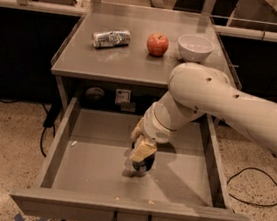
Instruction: Pick pepsi can from top drawer and place on counter
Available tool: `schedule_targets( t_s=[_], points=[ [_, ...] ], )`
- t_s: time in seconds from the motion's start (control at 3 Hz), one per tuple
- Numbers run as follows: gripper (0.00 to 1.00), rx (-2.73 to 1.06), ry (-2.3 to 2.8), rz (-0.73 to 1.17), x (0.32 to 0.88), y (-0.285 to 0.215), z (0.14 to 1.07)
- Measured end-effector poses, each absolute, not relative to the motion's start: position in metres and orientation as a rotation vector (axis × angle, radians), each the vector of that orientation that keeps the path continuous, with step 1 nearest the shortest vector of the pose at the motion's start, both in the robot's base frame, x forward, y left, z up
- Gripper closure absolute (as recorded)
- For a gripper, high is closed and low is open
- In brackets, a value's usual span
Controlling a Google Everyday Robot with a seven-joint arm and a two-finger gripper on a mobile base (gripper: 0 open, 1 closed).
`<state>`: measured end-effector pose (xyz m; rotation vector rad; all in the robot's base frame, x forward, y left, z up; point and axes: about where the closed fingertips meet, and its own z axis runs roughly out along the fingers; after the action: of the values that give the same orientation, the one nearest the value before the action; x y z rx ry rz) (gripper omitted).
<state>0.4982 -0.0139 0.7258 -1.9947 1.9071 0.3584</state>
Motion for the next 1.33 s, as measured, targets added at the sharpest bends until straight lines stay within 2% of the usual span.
schedule_targets(
  t_s=[1.33],
  points=[
    [1.0, -2.037, 1.868, 0.238, 0.51, -0.02, 0.846]
  ],
)
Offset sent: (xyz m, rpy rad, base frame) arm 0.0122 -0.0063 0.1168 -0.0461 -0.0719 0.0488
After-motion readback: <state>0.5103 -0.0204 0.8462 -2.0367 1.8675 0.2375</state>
